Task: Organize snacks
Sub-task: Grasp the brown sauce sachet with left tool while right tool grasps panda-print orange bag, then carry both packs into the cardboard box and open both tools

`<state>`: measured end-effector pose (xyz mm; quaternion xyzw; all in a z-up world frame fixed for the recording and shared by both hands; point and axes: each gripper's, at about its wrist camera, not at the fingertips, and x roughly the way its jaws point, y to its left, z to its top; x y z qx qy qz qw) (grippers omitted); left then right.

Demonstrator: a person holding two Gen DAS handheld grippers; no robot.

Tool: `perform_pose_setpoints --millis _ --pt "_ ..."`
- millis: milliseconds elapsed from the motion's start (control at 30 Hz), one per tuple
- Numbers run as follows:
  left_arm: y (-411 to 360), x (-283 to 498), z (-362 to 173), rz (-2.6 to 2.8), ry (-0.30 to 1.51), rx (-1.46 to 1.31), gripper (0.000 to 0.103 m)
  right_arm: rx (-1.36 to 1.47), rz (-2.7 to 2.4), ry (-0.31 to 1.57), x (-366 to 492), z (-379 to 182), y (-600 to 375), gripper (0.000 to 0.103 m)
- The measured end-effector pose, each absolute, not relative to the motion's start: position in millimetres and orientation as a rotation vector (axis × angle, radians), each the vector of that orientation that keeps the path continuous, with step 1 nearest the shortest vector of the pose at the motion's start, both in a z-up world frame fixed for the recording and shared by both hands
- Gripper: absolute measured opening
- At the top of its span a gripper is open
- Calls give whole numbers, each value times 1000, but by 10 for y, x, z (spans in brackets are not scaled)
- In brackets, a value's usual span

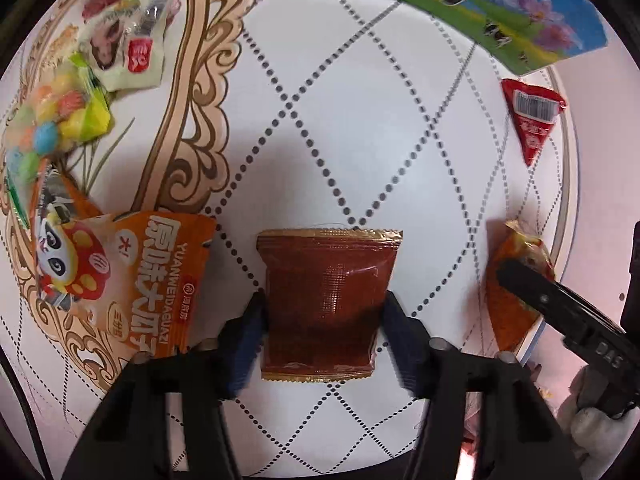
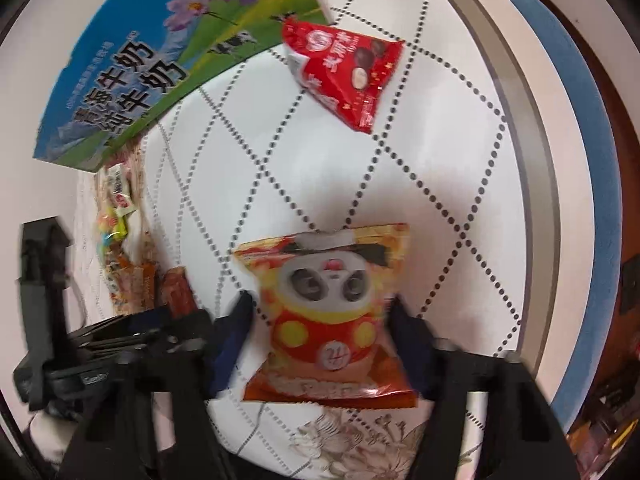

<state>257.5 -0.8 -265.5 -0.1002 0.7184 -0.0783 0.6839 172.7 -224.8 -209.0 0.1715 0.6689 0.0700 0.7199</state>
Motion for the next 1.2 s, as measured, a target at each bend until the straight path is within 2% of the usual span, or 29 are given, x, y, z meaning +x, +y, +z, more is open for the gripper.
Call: perform_pose_setpoints --millis 300,500,700,867,1200 --pt "-125 2586 -2348 -178 1551 -194 53 375 175 1380 1693 -1860 -2134 50" --pt "-174 2778 -1758 -238 1460 -264 53 418 234 1279 1837 -1352 -2144 50" --pt "-185 3324 -983 -283 1321 -260 53 445 289 1134 2240 -645 -2153 50" --pt "290 3859 -621 -242 1254 -221 53 410 253 1048 2816 -342 -2146 50" --pt "882 4599 -801 -125 1312 -167 53 441 206 1098 3554 -500 -2086 50"
